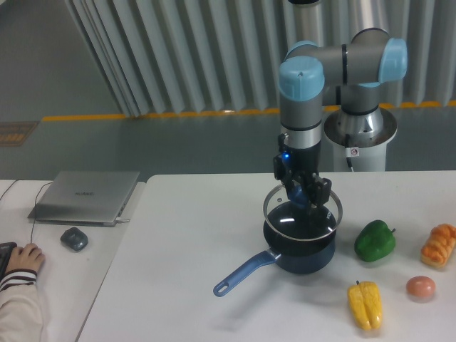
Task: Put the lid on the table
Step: 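Lift the clear glass lid up off the saucepan rim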
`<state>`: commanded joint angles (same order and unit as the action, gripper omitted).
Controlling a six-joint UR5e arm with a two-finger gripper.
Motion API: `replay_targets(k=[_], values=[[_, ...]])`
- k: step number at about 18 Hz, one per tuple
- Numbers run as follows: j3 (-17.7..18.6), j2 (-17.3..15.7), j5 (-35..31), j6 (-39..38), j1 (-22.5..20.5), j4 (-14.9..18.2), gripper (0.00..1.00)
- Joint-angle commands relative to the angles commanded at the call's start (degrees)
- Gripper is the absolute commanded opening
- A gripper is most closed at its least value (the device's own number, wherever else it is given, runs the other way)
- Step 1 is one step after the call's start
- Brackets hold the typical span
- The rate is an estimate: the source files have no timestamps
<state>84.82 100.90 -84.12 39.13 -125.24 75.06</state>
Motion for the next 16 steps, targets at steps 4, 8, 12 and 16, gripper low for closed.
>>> replay_targets(k=[4, 8, 12, 16], values=[[1.4, 0.1, 0.4, 3.7, 0.8, 1.1, 0.53], [2.0, -0.8, -1.1, 19.4, 0.9, 9.0, 0.53], [2.7, -1.4, -2.5, 28.0, 0.5, 12.2, 0.53], [4.0, -2.1, -5.0, 36.6, 0.5, 13.2, 0.53]])
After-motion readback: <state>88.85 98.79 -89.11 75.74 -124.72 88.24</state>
